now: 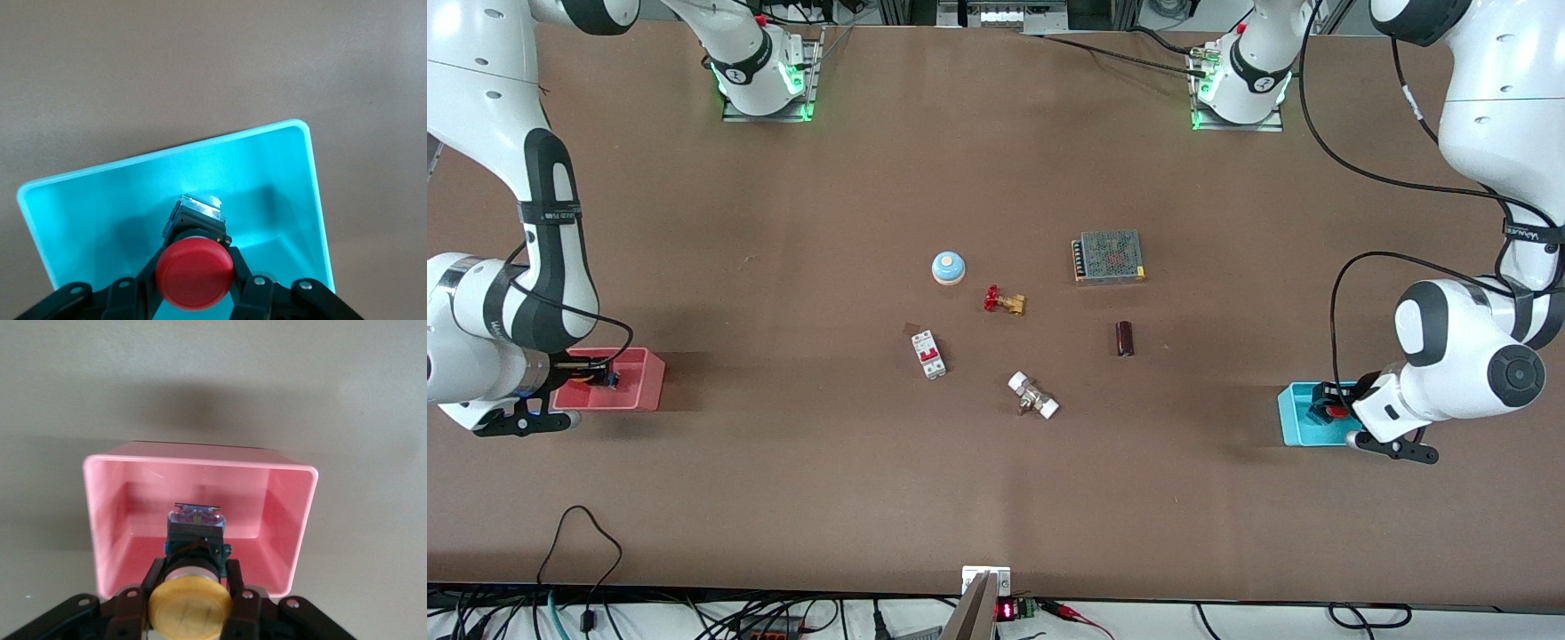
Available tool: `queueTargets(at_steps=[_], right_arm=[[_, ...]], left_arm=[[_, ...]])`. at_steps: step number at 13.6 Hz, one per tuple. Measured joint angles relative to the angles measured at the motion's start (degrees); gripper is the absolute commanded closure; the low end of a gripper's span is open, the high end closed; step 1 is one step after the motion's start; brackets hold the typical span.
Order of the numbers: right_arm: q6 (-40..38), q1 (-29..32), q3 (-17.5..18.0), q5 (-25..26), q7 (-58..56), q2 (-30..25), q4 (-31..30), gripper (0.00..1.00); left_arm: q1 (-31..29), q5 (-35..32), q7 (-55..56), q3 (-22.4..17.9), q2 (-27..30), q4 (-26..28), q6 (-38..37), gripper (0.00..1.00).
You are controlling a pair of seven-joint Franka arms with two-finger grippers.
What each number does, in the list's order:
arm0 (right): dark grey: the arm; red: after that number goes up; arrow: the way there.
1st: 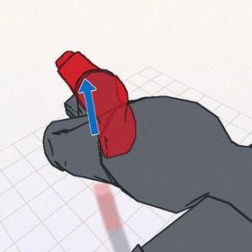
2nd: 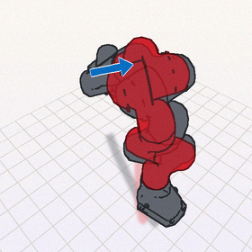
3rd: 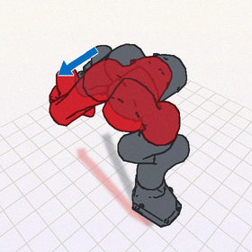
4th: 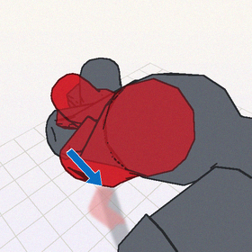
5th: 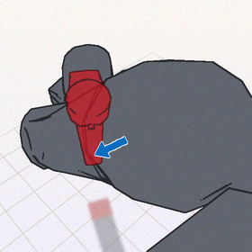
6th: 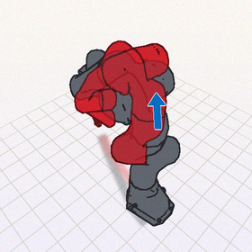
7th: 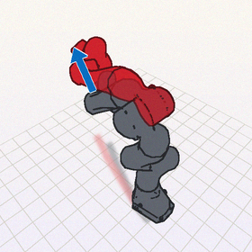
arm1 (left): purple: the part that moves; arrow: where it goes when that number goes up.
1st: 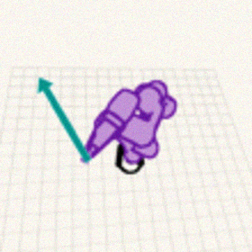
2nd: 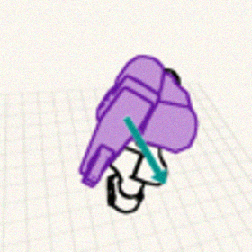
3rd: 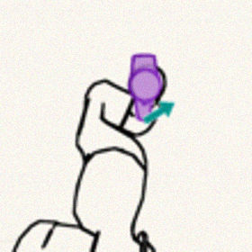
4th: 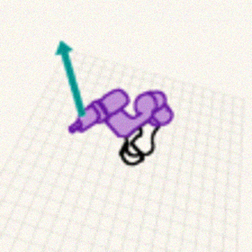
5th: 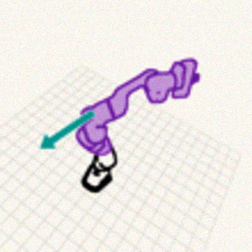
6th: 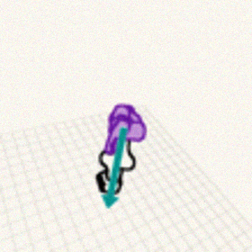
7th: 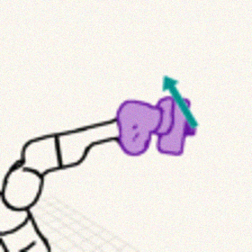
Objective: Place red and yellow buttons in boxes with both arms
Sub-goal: 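Lower and release the yellow button while the left gripper releases red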
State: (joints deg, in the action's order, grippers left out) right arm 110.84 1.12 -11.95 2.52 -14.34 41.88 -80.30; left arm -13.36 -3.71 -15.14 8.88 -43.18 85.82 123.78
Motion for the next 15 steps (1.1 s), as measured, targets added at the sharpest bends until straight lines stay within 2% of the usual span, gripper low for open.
queueTargets(at_steps=[5,9,12,15], right_arm=[[0.6,0.6,0.1,0.0,-0.3,2.4,0.0,0.68],[3.0,0.6,0.1,-0.6,-0.3,3.6,0.0,0.68],[3.3,0.6,0.3,-1.9,-0.4,4.0,0.0,0.68],[3.3,0.6,0.3,-3.9,-2.1,4.2,0.1,0.67]], left_arm=[[0.0,0.0,0.0,0.0,0.0,-0.5,0.4,0.01],[0.0,0.0,1.6,0.1,1.0,-1.6,0.7,0.0],[0.2,0.0,6.7,0.7,4.5,-1.9,0.1,0.0],[0.8,0.0,11.2,1.4,9.4,-2.0,-5.7,0.0]])
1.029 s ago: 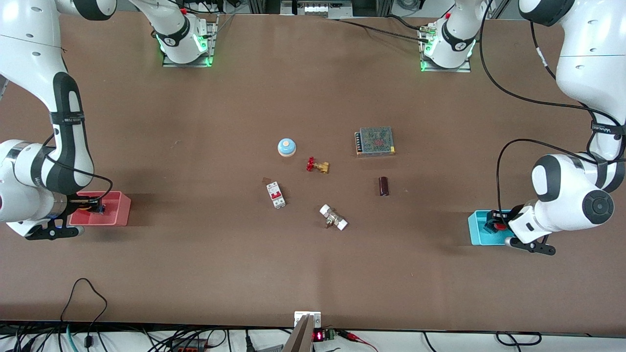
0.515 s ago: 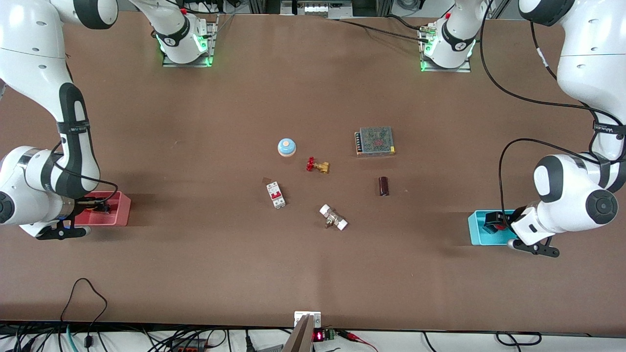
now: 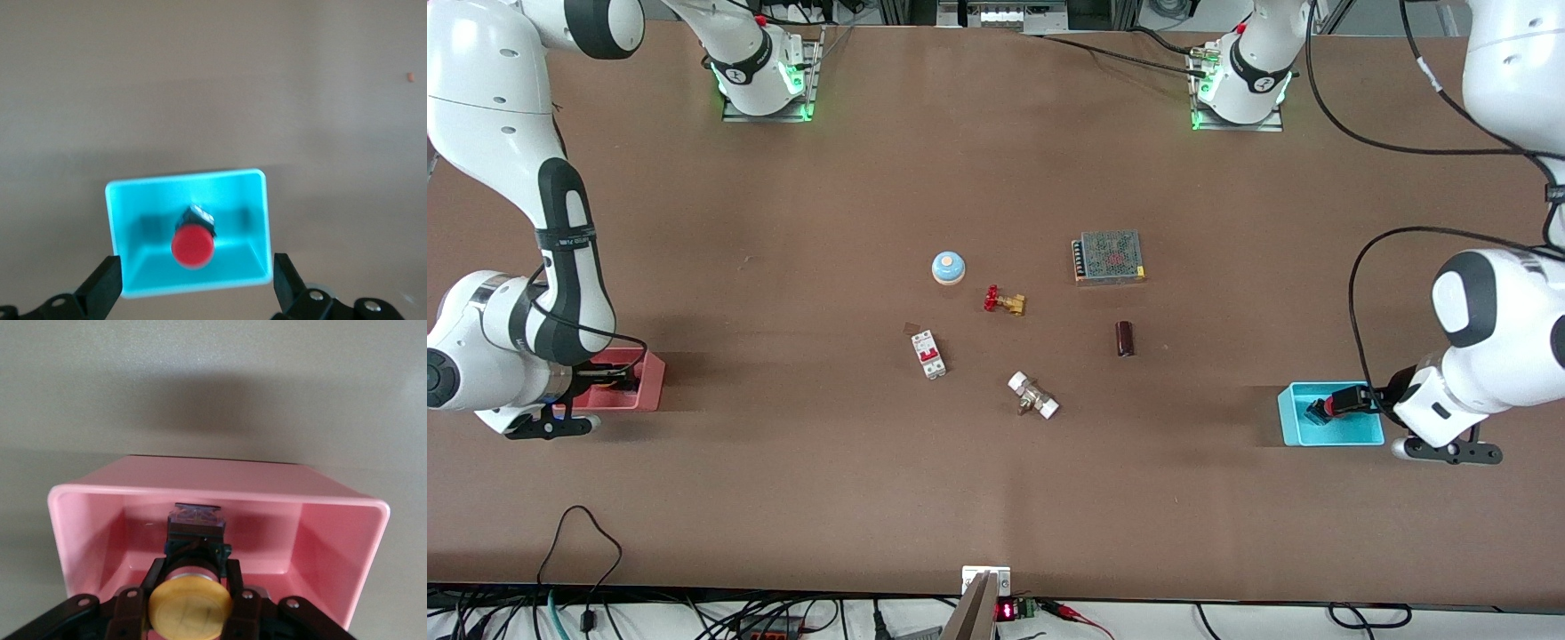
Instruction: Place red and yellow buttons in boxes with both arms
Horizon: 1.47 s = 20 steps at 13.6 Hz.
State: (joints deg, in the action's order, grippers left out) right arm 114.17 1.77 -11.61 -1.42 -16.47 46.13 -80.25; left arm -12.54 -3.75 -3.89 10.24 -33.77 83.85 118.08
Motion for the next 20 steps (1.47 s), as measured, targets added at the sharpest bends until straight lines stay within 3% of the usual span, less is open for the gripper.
queueTargets(at_steps=[3,4,5,11,15,20], right_arm=[[0.0,0.2,0.0,-0.2,-2.3,0.0,0.0,0.62],[0.0,0.2,0.0,-0.2,-2.5,0.0,0.0,0.21],[0.0,0.2,0.0,-0.3,-2.5,0.0,0.0,0.0],[0.0,0.2,0.0,-1.2,-2.5,-1.8,2.8,0.0],[-1.8,0.0,0.1,-6.6,-2.5,-10.9,4.2,0.0],[-13.9,-3.4,0.5,-8.0,2.5,-21.4,4.1,0.0]], left_arm=[[1.5,0.0,3.7,0.3,5.2,0.0,-4.7,0.0],[1.9,0.0,4.6,0.3,6.9,0.0,-6.1,0.0],[2.3,0.0,5.4,0.3,8.6,0.0,-7.5,0.0],[2.4,0.6,6.0,1.4,18.4,1.9,-11.8,0.0],[2.0,4.7,5.8,1.4,25.6,7.0,-12.0,0.0],[1.8,5.3,3.9,1.5,31.5,12.9,-12.0,0.0]])
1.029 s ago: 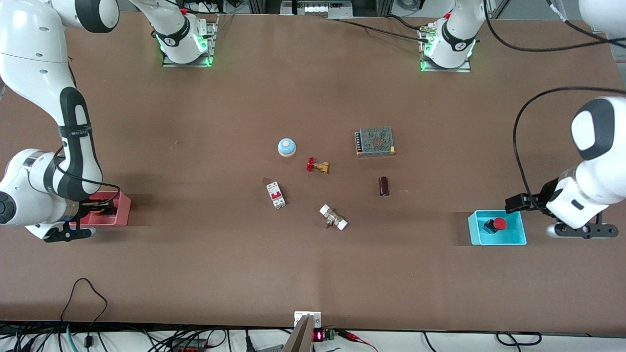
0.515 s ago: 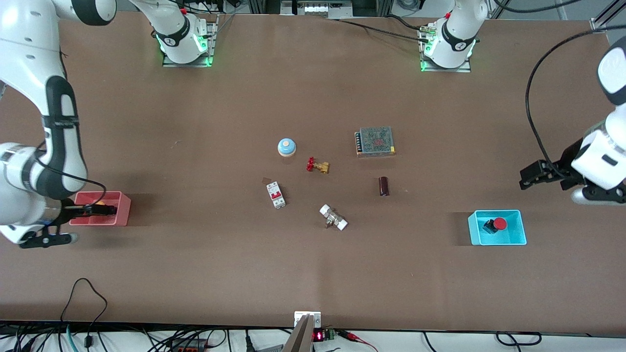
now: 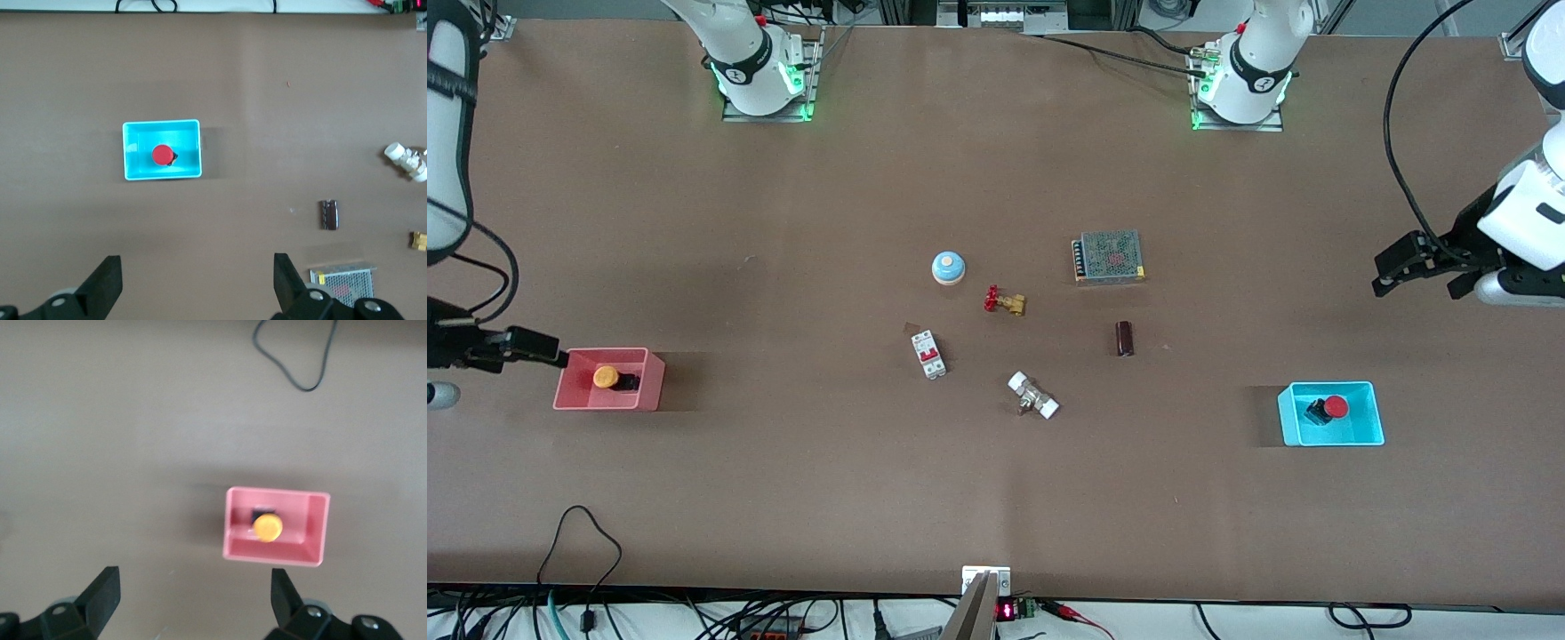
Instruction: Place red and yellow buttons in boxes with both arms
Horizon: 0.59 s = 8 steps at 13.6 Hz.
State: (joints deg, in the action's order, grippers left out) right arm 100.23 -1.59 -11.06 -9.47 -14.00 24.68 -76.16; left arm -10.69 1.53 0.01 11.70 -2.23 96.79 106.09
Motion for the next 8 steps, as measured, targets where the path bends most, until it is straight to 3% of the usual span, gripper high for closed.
queueTargets(at_steps=[6,8], right_arm=[[-10.1,-3.5,-0.4,0.5,9.7,-7.7,-0.2,0.0],[-13.9,-3.4,-1.1,3.0,10.4,-9.7,-0.2,0.0]], left_arm=[[-0.1,0.1,-0.6,0.0,3.5,2.9,0.0,0.0],[-0.3,0.1,-0.6,0.0,3.7,2.9,0.1,0.0]])
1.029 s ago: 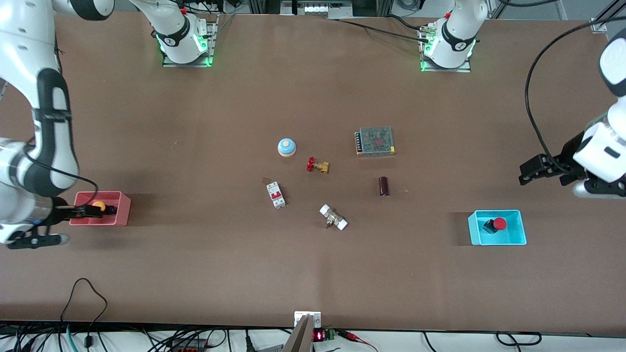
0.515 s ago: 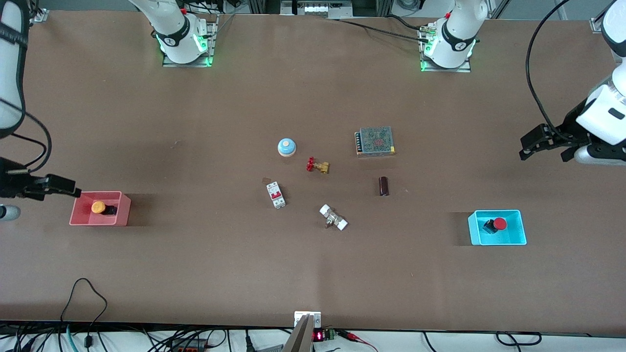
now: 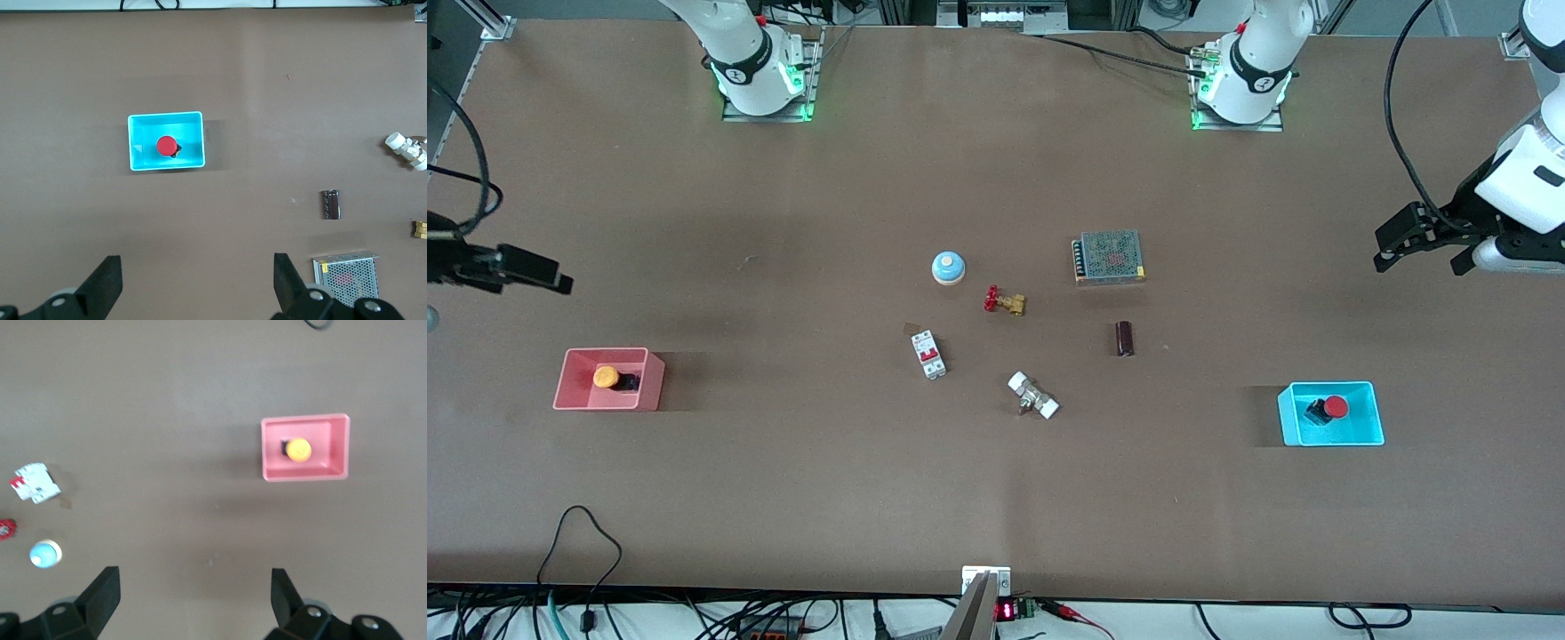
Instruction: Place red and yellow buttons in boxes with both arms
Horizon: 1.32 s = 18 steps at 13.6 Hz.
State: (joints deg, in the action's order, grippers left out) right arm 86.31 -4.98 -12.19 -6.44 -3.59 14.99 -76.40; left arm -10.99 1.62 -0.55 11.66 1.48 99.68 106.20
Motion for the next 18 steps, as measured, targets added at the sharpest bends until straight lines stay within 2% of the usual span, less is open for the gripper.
queueTargets(at_steps=[3,8,11,12,15,18], right_arm=[[-0.9,-0.1,0.4,4.2,0.0,-2.1,-0.7,0.0],[-0.9,2.7,4.0,5.0,0.2,-2.5,-1.8,0.0],[-0.1,3.4,4.4,5.0,0.2,-4.3,-4.3,0.0],[0.3,3.4,4.6,5.1,0.2,-5.2,-5.7,0.0],[1.8,3.4,5.0,6.2,0.2,-7.8,-9.3,0.0],[2.3,3.1,5.6,6.3,0.2,-8.6,-10.0,0.0]], left_arm=[[-0.1,0.0,0.0,0.0,0.3,0.0,0.0,0.0],[-0.2,0.0,-0.1,0.0,0.4,-0.7,0.2,0.0],[0.0,0.1,-0.2,-0.3,0.4,-0.8,0.2,0.0],[1.3,0.1,-0.2,-1.7,0.4,-0.8,0.2,0.0],[8.8,0.1,-0.5,-10.2,0.4,-0.8,0.2,0.0],[10.0,0.1,-0.6,-11.1,0.5,-0.8,0.2,0.0]])
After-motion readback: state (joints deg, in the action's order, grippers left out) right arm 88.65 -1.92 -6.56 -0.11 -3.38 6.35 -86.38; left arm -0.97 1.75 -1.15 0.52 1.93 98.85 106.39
